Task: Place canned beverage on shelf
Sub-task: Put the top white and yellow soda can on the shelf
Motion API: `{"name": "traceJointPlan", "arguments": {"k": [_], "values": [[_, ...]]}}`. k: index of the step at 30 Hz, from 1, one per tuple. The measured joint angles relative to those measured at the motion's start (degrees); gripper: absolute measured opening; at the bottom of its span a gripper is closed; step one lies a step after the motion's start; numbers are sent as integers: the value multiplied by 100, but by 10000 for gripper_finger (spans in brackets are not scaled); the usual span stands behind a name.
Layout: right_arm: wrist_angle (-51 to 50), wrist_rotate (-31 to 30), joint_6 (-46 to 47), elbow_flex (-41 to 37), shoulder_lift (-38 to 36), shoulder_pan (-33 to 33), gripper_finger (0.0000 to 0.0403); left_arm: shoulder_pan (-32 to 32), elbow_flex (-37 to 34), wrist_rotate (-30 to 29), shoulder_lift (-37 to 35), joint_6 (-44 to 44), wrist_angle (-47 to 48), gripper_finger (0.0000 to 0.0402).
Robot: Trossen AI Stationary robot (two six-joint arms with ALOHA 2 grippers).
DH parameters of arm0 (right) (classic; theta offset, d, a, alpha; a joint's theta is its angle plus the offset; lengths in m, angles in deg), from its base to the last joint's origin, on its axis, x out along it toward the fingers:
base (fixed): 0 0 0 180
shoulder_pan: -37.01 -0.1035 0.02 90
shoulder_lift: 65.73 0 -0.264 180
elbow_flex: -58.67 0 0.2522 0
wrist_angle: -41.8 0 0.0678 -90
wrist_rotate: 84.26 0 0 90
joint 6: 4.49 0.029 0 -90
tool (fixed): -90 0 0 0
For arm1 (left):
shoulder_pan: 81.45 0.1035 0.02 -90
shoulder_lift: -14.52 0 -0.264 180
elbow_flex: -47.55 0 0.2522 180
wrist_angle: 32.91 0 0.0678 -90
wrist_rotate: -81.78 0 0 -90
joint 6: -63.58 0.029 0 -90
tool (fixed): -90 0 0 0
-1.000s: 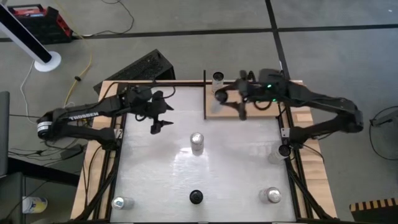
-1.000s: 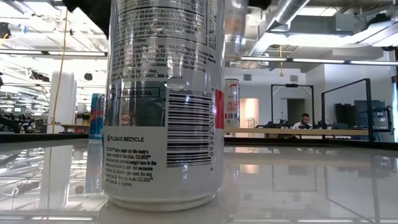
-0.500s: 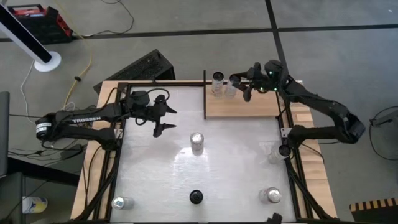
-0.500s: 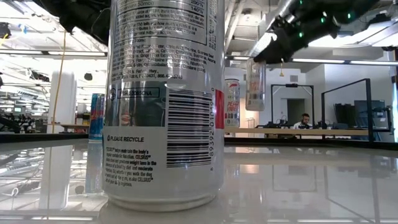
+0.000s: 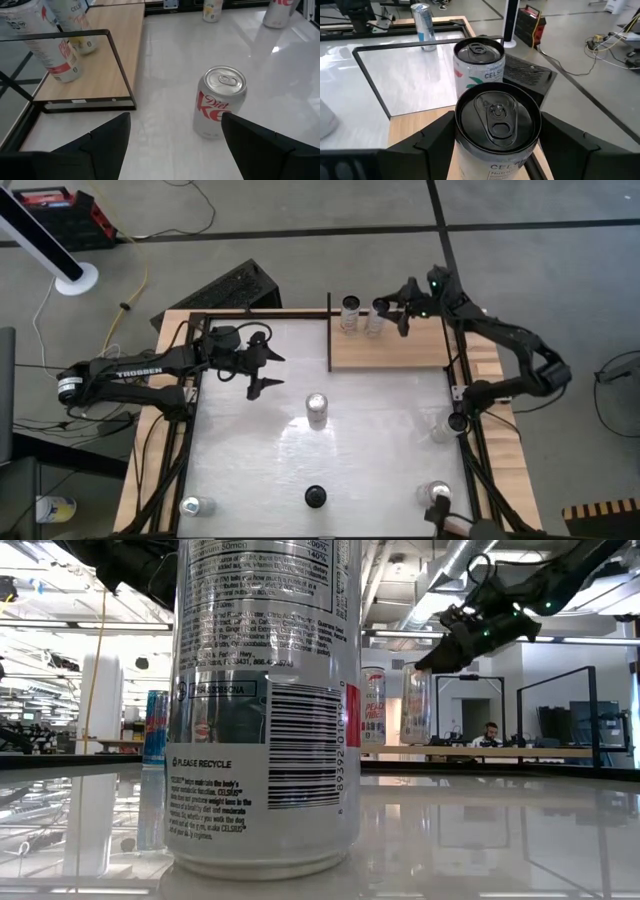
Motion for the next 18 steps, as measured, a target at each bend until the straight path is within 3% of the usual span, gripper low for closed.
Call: {"name": "traceJointPlan", "arguments": {"k": [7,18], "values": [[-34,417,-43,218,206,187,276,2,0,-122,0,4,0,298],[-663,387,-492,681,567,181,276,4,0,-139,0,-21,-2,298]]}}
